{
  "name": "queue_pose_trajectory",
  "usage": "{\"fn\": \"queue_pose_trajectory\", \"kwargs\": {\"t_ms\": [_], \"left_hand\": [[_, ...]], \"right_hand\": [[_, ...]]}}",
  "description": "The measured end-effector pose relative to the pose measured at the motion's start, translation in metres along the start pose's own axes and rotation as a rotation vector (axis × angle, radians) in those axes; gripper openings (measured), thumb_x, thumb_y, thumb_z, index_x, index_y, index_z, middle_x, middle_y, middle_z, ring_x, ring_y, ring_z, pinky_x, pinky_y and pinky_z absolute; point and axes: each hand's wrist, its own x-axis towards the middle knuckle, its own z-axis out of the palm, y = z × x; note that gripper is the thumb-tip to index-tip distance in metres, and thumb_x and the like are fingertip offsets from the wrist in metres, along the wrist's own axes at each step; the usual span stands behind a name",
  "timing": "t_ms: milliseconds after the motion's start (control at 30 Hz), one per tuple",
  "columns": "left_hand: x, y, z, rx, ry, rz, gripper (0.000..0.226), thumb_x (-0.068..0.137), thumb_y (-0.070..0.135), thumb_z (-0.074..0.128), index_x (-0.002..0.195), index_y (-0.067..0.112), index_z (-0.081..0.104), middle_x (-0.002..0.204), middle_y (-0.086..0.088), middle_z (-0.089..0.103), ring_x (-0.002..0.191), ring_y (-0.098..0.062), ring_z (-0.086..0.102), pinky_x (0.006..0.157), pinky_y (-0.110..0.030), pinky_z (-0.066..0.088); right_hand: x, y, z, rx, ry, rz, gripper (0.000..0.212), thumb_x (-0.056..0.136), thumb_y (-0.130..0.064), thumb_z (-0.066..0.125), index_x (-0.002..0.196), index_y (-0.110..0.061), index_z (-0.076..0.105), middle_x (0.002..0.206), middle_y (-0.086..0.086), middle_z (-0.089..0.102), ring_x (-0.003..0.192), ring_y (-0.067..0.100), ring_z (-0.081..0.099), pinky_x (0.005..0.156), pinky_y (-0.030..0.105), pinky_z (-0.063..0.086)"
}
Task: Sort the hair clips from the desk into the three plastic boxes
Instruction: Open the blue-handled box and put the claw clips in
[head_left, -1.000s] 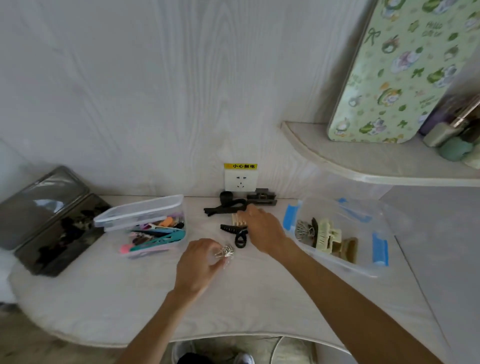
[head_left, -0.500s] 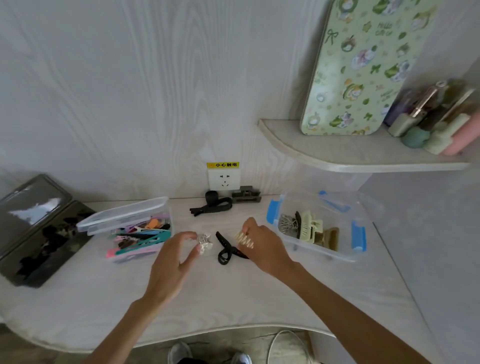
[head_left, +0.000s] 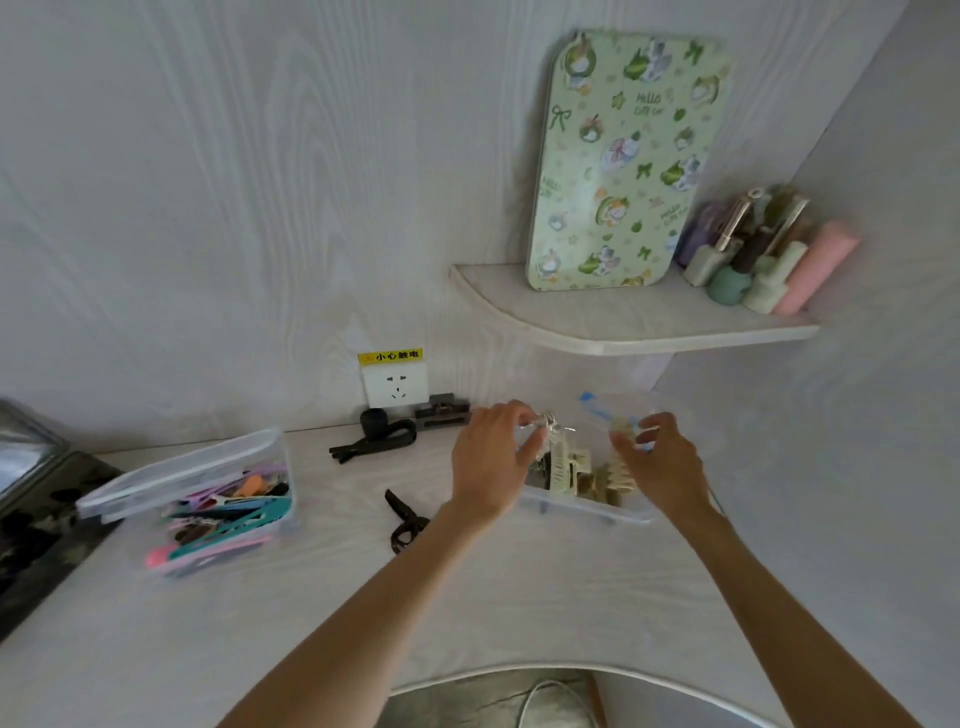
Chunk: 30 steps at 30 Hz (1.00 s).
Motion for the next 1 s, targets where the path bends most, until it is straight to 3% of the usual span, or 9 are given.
{"fn": "queue_pose_trajectory", "kwargs": {"t_ms": [100, 300, 400, 467, 633, 700, 800, 867, 1000], "left_hand": [[0.009, -0.006, 0.011, 0.097, -0.108, 0.004, 0.032, 0.091, 0.045, 0.049, 0.114, 0.024, 0.059, 0.116, 0.007, 0.063, 0.113, -0.016, 0.051, 0.094, -0.03, 0.039], [-0.028, -0.063, -0.018, 0.144, 0.002, 0.115, 0.029, 0.092, 0.034, 0.054, 0.118, 0.024, 0.059, 0.12, 0.007, 0.061, 0.114, -0.016, 0.052, 0.091, -0.024, 0.034], [-0.061, -0.105, -0.028, 0.283, -0.364, -0.024, 0.049, 0.094, 0.048, 0.041, 0.14, 0.032, 0.035, 0.15, 0.007, 0.03, 0.14, -0.017, 0.024, 0.109, -0.034, 0.026], [-0.079, -0.125, -0.032, 0.363, -0.521, -0.074, 0.053, 0.093, 0.048, 0.042, 0.142, 0.034, 0.029, 0.154, 0.007, 0.02, 0.143, -0.017, 0.014, 0.113, -0.035, 0.022], [-0.103, -0.14, -0.053, 0.395, -0.354, -0.166, 0.048, 0.086, 0.054, 0.05, 0.127, 0.029, 0.05, 0.127, 0.007, 0.054, 0.119, -0.014, 0.044, 0.097, -0.027, 0.037], [-0.108, -0.14, -0.061, 0.391, -0.33, -0.25, 0.049, 0.084, 0.063, 0.047, 0.117, 0.028, 0.056, 0.107, 0.008, 0.062, 0.101, -0.012, 0.053, 0.087, -0.027, 0.043], [-0.111, -0.14, -0.072, 0.184, -0.272, -0.483, 0.045, 0.085, 0.064, 0.043, 0.105, 0.027, 0.056, 0.093, 0.008, 0.064, 0.085, -0.01, 0.058, 0.073, -0.026, 0.048], [-0.108, -0.141, -0.077, 0.036, -0.239, -0.633, 0.041, 0.086, 0.065, 0.04, 0.096, 0.027, 0.054, 0.086, 0.009, 0.061, 0.08, -0.01, 0.059, 0.065, -0.025, 0.044], [-0.094, -0.146, -0.082, -0.244, -0.037, -0.753, 0.044, 0.084, 0.063, 0.045, 0.098, 0.023, 0.057, 0.086, 0.01, 0.062, 0.086, -0.011, 0.061, 0.079, -0.029, 0.048]], "right_hand": [[0.002, 0.002, 0.0, -0.076, -0.085, -0.049, 0.036, 0.089, -0.034, 0.057, 0.12, -0.017, 0.053, 0.122, 0.003, 0.061, 0.104, 0.024, 0.062, 0.09, 0.033, 0.045], [-0.021, -0.004, -0.003, 0.057, -0.104, -0.26, 0.015, 0.087, -0.016, 0.059, 0.09, -0.029, 0.064, 0.085, -0.005, 0.068, 0.079, 0.014, 0.066, 0.081, 0.034, 0.054], [-0.033, -0.029, 0.017, 0.049, -0.191, -0.405, 0.015, 0.088, -0.015, 0.057, 0.09, -0.028, 0.065, 0.083, -0.007, 0.067, 0.076, 0.011, 0.063, 0.075, 0.026, 0.05], [-0.036, -0.056, 0.041, -0.025, -0.25, -0.517, 0.017, 0.09, -0.018, 0.053, 0.099, -0.024, 0.066, 0.092, -0.008, 0.067, 0.087, 0.01, 0.062, 0.081, 0.021, 0.043], [-0.017, -0.117, 0.108, -0.426, -0.28, -0.739, 0.037, 0.092, -0.014, 0.044, 0.129, -0.01, 0.048, 0.127, 0.008, 0.055, 0.117, 0.025, 0.048, 0.095, 0.033, 0.037], [-0.005, -0.13, 0.132, -0.635, -0.305, -0.689, 0.05, 0.088, -0.012, 0.049, 0.135, -0.002, 0.035, 0.132, 0.017, 0.047, 0.12, 0.031, 0.044, 0.097, 0.038, 0.037], [0.003, -0.138, 0.16, -0.663, -0.353, -0.547, 0.071, 0.085, -0.011, 0.056, 0.142, 0.005, 0.015, 0.14, 0.024, 0.034, 0.125, 0.035, 0.041, 0.1, 0.039, 0.039], [0.002, -0.136, 0.169, -0.689, -0.299, -0.552, 0.059, 0.087, -0.016, 0.057, 0.134, 0.004, 0.028, 0.132, 0.021, 0.044, 0.117, 0.032, 0.049, 0.093, 0.035, 0.043], [-0.017, -0.133, 0.174, -0.758, -0.317, -0.592, 0.036, 0.091, -0.019, 0.052, 0.122, -0.002, 0.044, 0.123, 0.014, 0.054, 0.113, 0.028, 0.051, 0.088, 0.033, 0.044]]}}
